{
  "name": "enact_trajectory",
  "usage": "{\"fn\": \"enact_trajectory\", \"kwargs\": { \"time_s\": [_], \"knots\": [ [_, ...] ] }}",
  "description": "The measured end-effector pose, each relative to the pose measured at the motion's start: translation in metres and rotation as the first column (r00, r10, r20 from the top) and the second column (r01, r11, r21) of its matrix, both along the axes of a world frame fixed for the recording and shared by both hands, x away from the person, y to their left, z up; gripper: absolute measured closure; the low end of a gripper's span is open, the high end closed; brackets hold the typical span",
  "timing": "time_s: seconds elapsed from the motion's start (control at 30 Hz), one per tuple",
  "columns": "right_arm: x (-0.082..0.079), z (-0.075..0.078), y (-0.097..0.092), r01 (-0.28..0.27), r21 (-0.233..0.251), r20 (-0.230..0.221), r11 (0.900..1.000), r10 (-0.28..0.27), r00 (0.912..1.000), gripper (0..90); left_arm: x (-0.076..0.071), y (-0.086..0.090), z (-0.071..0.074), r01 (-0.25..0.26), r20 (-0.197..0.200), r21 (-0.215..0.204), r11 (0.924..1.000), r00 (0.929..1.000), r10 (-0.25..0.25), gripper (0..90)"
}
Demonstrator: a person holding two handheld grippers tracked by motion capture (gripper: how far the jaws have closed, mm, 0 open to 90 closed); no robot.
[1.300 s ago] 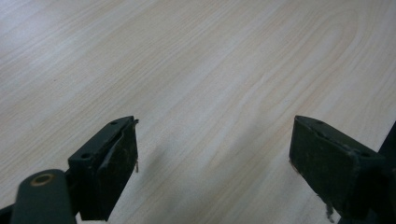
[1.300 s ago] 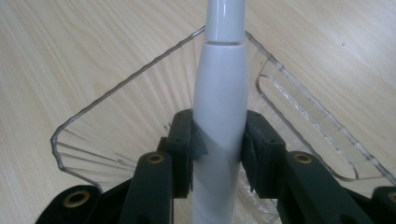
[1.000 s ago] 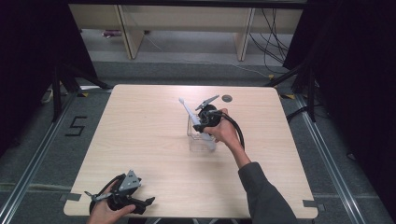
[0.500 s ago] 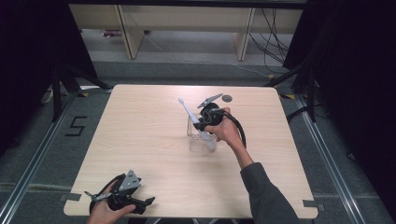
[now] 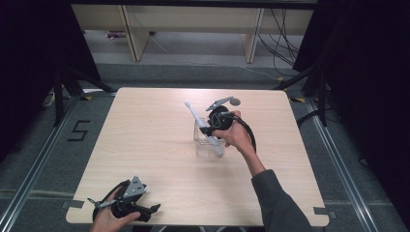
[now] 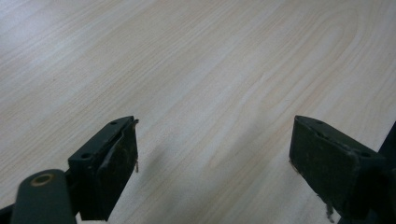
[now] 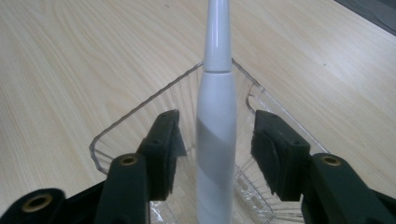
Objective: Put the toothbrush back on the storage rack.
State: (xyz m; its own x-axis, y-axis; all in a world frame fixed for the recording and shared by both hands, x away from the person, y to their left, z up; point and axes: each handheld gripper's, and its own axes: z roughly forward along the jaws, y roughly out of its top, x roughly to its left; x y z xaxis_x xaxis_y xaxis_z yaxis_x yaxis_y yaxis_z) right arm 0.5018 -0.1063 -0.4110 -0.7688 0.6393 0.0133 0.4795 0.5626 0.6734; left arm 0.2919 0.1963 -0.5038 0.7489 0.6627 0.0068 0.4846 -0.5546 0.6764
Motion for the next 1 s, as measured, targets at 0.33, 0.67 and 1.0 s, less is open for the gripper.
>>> {"fn": "enact_trajectory", "kwargs": {
  "time_s": [0.33,0.67,1.0],
  "knots": [
    [-0.008,0.006,-0.004,0.005,0.025,0.046,0.9997,-0.006,0.9989,43.5,0.0,0.0,0.0,0.0,0.0,0.001,1.0,1.0,0.0,14.8],
    [-0.015,0.016,-0.012,-0.005,0.039,0.08,0.9992,0.002,0.9968,40.8,0.0,0.0,0.0,-0.003,-0.001,-0.002,1.0,1.0,0.003,14.8],
    [-0.022,0.023,-0.021,0.024,0.069,0.057,0.9973,-0.028,0.998,39.8,0.0,0.0,0.0,-0.008,-0.001,-0.01,0.9999,1.0,0.008,14.8]
  ]
}}
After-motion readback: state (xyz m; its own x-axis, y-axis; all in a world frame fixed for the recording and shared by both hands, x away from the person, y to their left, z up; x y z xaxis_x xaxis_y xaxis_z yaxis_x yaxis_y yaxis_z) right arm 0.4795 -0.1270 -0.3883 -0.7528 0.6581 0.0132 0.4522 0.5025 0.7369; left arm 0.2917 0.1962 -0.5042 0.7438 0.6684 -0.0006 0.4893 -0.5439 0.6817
